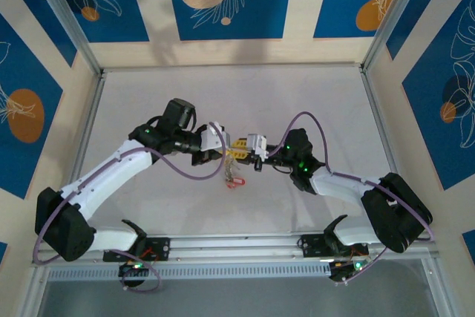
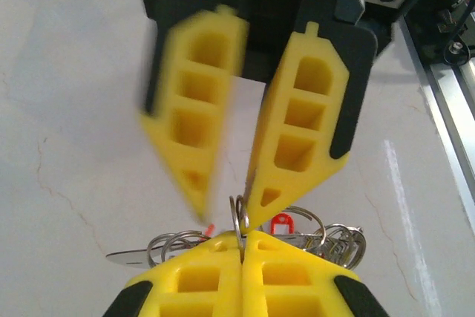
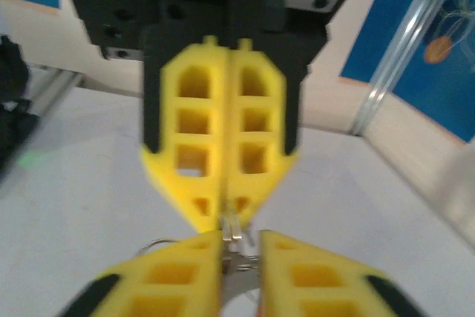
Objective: Put the keys on the keyring
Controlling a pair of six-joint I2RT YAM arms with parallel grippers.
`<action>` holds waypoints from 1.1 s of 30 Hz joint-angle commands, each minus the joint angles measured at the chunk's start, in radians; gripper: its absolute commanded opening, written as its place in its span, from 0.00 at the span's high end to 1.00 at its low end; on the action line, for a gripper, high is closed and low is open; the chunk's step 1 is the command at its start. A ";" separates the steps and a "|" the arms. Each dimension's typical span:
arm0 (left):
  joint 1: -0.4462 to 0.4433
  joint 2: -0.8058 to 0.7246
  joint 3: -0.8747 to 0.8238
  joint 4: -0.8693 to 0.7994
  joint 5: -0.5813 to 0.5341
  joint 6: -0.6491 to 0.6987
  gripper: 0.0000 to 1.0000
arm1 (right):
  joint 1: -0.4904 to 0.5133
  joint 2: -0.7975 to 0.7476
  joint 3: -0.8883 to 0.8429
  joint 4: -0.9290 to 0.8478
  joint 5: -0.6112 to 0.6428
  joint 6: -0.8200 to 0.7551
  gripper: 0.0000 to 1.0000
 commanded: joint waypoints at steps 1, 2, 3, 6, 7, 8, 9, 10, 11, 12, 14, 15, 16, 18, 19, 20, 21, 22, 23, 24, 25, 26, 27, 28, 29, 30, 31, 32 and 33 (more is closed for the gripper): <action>-0.004 -0.017 0.033 -0.053 -0.070 0.027 1.00 | 0.010 0.004 -0.016 0.052 0.054 -0.013 0.64; -0.004 -0.017 0.043 -0.075 -0.092 0.036 1.00 | 0.009 0.005 -0.017 0.052 0.058 -0.016 0.62; -0.002 -0.019 0.051 -0.101 -0.113 0.047 1.00 | 0.009 0.007 -0.017 0.050 0.057 -0.024 0.61; 0.010 -0.042 0.052 -0.142 -0.161 0.076 1.00 | 0.009 0.018 -0.010 0.045 0.071 -0.033 0.57; 0.012 -0.053 0.052 -0.154 -0.179 0.090 1.00 | 0.010 0.026 -0.006 0.042 0.073 -0.036 0.52; 0.013 -0.061 0.054 -0.169 -0.199 0.109 1.00 | 0.010 0.032 -0.001 0.038 0.070 -0.034 0.37; 0.013 -0.071 0.057 -0.194 -0.223 0.137 1.00 | 0.010 0.041 0.006 0.027 0.063 -0.034 0.34; 0.015 -0.080 0.062 -0.214 -0.250 0.157 1.00 | 0.009 0.049 0.015 0.019 0.059 -0.029 0.33; 0.020 -0.092 0.064 -0.224 -0.275 0.165 1.00 | 0.009 0.057 0.022 0.021 0.059 -0.023 0.33; 0.027 -0.104 0.069 -0.240 -0.292 0.178 1.00 | 0.008 0.067 0.027 0.025 0.057 -0.017 0.33; 0.042 -0.131 0.082 -0.274 -0.307 0.206 1.00 | 0.009 0.085 0.040 0.039 0.058 -0.007 0.33; 0.048 -0.144 0.092 -0.296 -0.318 0.222 1.00 | 0.008 0.096 0.049 0.044 0.064 0.001 0.33; 0.054 -0.156 0.101 -0.318 -0.337 0.235 1.00 | 0.007 0.107 0.059 0.043 0.069 0.009 0.33; 0.069 -0.180 0.119 -0.358 -0.383 0.257 1.00 | 0.009 0.129 0.093 0.015 0.065 0.022 0.33; 0.082 -0.192 0.131 -0.388 -0.399 0.267 1.00 | 0.010 0.145 0.119 -0.017 0.069 0.035 0.33; 0.095 -0.201 0.144 -0.417 -0.411 0.274 1.00 | 0.011 0.163 0.146 -0.043 0.076 0.047 0.32; 0.111 -0.208 0.160 -0.453 -0.424 0.277 1.00 | 0.016 0.190 0.173 -0.059 0.091 0.065 0.31; 0.129 -0.212 0.177 -0.489 -0.432 0.277 1.00 | 0.023 0.220 0.194 -0.059 0.123 0.081 0.31; 0.143 -0.213 0.192 -0.520 -0.438 0.277 1.00 | 0.030 0.248 0.210 -0.050 0.148 0.089 0.31; 0.162 -0.213 0.207 -0.551 -0.445 0.269 1.00 | 0.039 0.282 0.226 -0.032 0.184 0.097 0.31; 0.183 -0.210 0.224 -0.577 -0.449 0.256 1.00 | 0.049 0.317 0.244 -0.011 0.223 0.112 0.31; 0.207 -0.207 0.240 -0.594 -0.449 0.236 1.00 | 0.055 0.348 0.262 0.004 0.247 0.129 0.31; 0.233 -0.205 0.256 -0.604 -0.451 0.211 1.00 | 0.062 0.383 0.287 0.003 0.263 0.154 0.31; 0.256 -0.205 0.272 -0.608 -0.453 0.190 1.00 | 0.069 0.419 0.320 -0.010 0.277 0.186 0.32; 0.276 -0.202 0.286 -0.613 -0.450 0.175 1.00 | 0.075 0.447 0.348 -0.026 0.278 0.212 0.33; 0.301 -0.195 0.307 -0.624 -0.452 0.160 1.00 | 0.082 0.480 0.381 -0.053 0.266 0.226 0.34; 0.327 -0.186 0.328 -0.626 -0.465 0.141 1.00 | 0.093 0.514 0.415 -0.080 0.246 0.227 0.35; 0.350 -0.179 0.343 -0.623 -0.478 0.125 1.00 | 0.105 0.544 0.445 -0.103 0.235 0.221 0.36; 0.378 -0.172 0.358 -0.617 -0.492 0.110 1.00 | 0.120 0.579 0.477 -0.127 0.227 0.207 0.37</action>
